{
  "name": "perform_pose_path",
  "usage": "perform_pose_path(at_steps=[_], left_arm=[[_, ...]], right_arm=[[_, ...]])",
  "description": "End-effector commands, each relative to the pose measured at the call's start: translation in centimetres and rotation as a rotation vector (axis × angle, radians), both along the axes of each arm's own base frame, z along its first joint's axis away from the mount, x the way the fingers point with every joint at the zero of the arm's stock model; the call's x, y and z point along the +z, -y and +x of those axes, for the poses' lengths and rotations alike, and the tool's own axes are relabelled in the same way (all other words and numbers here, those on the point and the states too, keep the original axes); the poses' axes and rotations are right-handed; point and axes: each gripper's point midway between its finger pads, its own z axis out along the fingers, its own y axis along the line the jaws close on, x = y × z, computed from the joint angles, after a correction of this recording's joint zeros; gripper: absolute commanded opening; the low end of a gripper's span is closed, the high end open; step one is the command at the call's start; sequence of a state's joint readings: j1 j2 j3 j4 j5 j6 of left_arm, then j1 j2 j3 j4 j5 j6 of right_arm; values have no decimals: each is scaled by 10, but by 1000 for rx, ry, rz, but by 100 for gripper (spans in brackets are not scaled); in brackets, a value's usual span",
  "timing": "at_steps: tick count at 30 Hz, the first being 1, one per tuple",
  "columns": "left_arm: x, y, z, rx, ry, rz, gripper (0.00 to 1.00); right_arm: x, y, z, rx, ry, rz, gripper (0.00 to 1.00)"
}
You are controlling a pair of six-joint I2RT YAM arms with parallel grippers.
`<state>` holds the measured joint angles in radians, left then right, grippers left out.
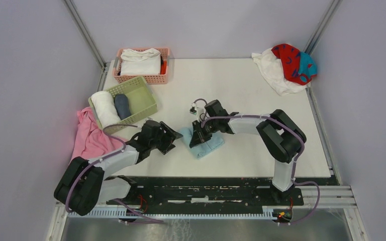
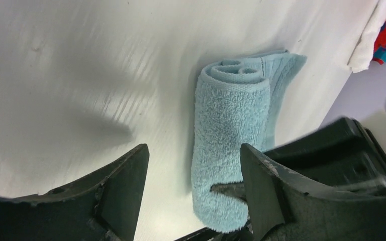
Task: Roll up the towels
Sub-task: Roll the towel at the center of the board.
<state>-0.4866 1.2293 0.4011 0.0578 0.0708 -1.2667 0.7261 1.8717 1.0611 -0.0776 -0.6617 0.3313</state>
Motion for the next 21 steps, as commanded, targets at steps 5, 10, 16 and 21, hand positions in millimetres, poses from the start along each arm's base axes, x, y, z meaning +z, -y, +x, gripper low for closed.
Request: perform_pose_path(at_steps=[5,10,16,21], left_arm=[[12,13,4,-73,71,-45,75],[15,33,16,-131,81,-97,74],[11,49,24,-160,71,-147,74],[-17,51,17,-153,-25,-114,67]], right_arm=[[-19,17,-9,-62,-288,137,7],[-48,37,-16,-113,-363,52,8],[-67,48,-15,-165,-407,3,8],[-70,53,-14,-169,-391,-44,10]])
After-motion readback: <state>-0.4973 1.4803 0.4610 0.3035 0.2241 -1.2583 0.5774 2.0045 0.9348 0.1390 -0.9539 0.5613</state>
